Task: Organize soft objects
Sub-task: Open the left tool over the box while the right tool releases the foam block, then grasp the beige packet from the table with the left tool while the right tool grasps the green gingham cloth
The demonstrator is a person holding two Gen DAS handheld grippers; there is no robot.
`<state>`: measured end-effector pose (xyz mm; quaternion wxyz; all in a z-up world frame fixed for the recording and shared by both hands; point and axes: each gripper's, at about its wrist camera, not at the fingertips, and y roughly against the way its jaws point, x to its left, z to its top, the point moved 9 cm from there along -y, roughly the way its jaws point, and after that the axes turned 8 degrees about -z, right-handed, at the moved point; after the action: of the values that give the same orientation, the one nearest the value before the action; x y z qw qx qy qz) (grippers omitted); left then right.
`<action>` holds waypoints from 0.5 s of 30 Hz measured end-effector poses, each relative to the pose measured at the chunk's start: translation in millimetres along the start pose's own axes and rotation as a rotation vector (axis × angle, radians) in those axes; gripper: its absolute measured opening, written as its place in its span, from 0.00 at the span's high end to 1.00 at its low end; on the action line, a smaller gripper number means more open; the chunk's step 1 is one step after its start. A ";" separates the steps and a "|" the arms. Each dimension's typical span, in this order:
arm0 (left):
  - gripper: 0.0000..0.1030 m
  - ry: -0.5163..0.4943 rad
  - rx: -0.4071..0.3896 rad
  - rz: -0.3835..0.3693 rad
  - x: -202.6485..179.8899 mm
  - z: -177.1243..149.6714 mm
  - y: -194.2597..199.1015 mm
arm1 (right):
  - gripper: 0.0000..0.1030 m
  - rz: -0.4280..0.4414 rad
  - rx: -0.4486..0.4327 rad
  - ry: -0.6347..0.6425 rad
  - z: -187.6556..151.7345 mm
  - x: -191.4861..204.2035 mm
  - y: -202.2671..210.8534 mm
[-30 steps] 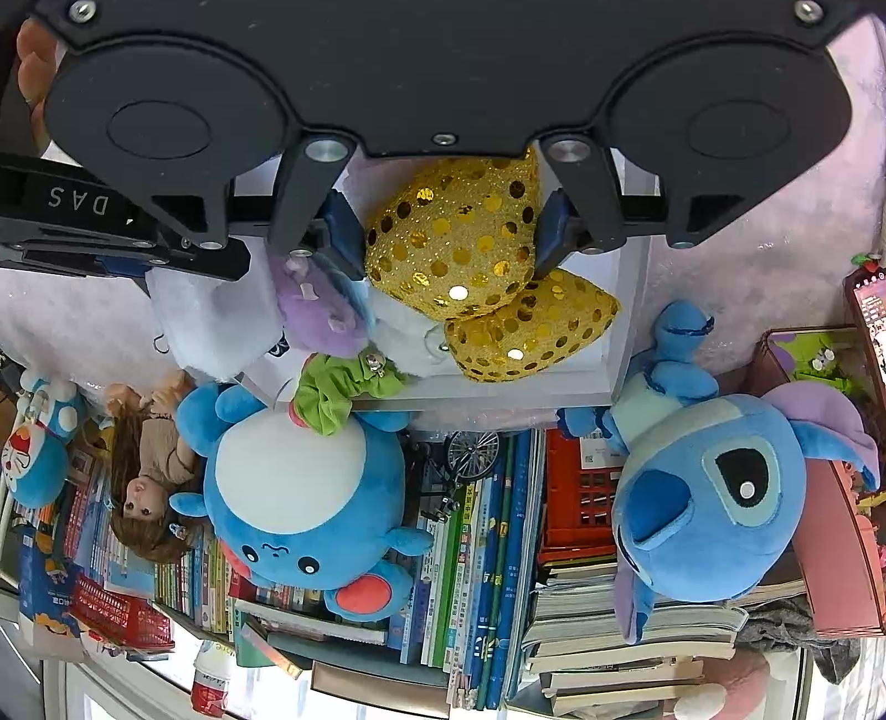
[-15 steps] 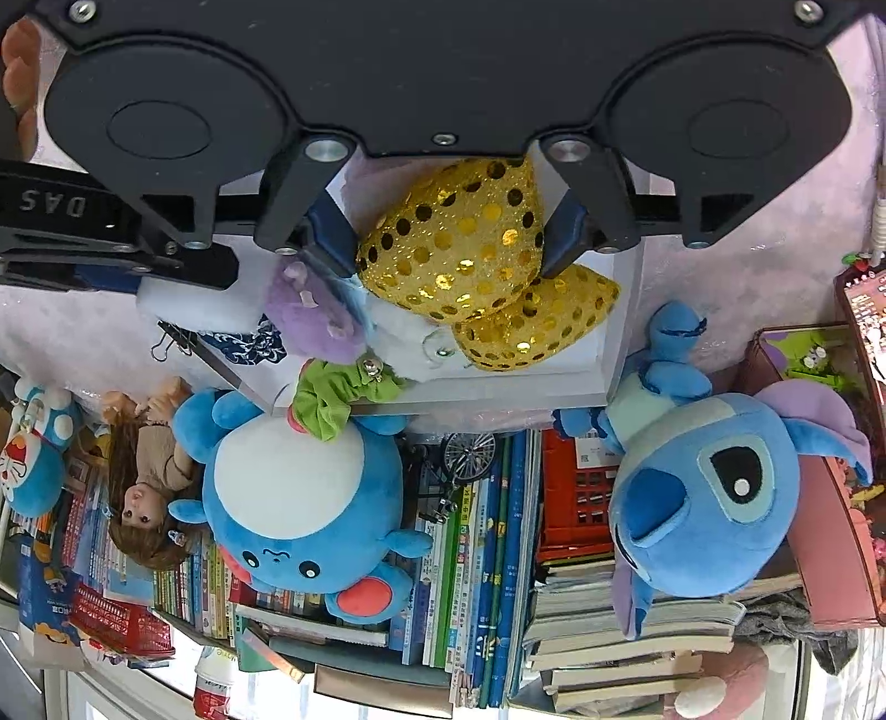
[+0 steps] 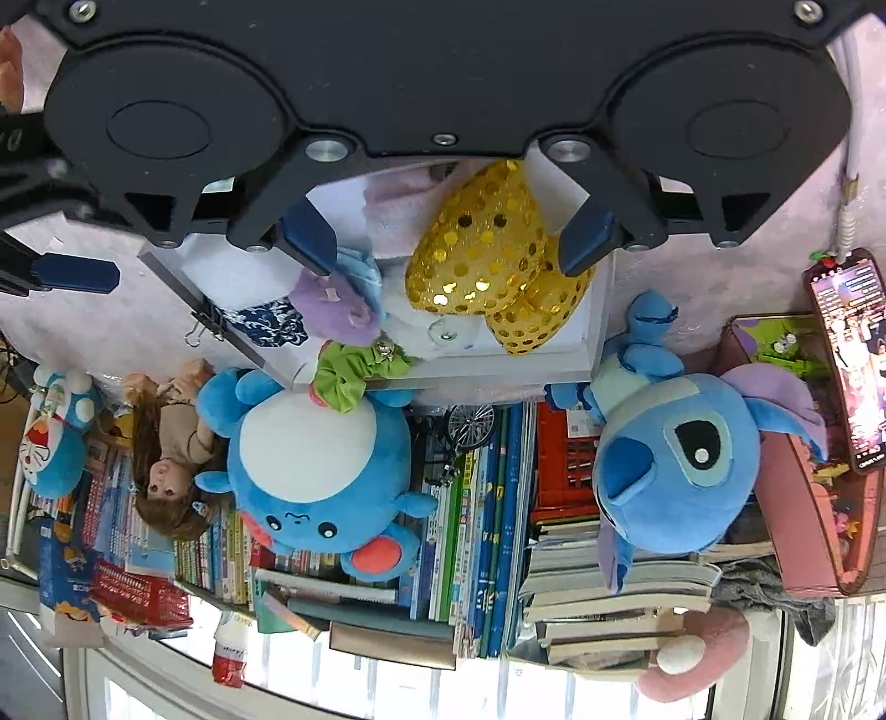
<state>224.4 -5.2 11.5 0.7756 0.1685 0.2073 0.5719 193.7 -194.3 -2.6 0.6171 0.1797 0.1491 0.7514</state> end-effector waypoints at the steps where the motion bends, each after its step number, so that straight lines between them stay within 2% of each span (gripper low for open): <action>1: 0.15 0.000 -0.002 -0.002 -0.7 -1.1 3.3 | 0.00 0.003 0.002 0.016 -2.2 1.6 2.7; 8: 0.14 0.039 -0.006 -0.004 -0.6 -19.3 25.1 | 0.01 0.004 0.057 0.095 -31.3 12.1 5.5; 11: 0.14 0.044 -0.008 0.004 0.4 -28.7 32.5 | 0.20 0.024 0.091 0.101 -41.0 18.4 0.0; 12: 0.14 0.045 -0.007 0.007 1.0 -31.9 34.4 | 0.35 0.031 0.100 0.097 -43.0 20.3 -1.2; 15: 0.14 0.051 0.005 0.013 3.7 -41.5 38.4 | 0.60 0.028 0.095 0.085 -45.3 23.0 0.1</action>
<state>172.6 10.4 -5.3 0.7660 0.1571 0.2271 0.5805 169.1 -171.9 -40.9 0.5903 0.1789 0.2082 0.7591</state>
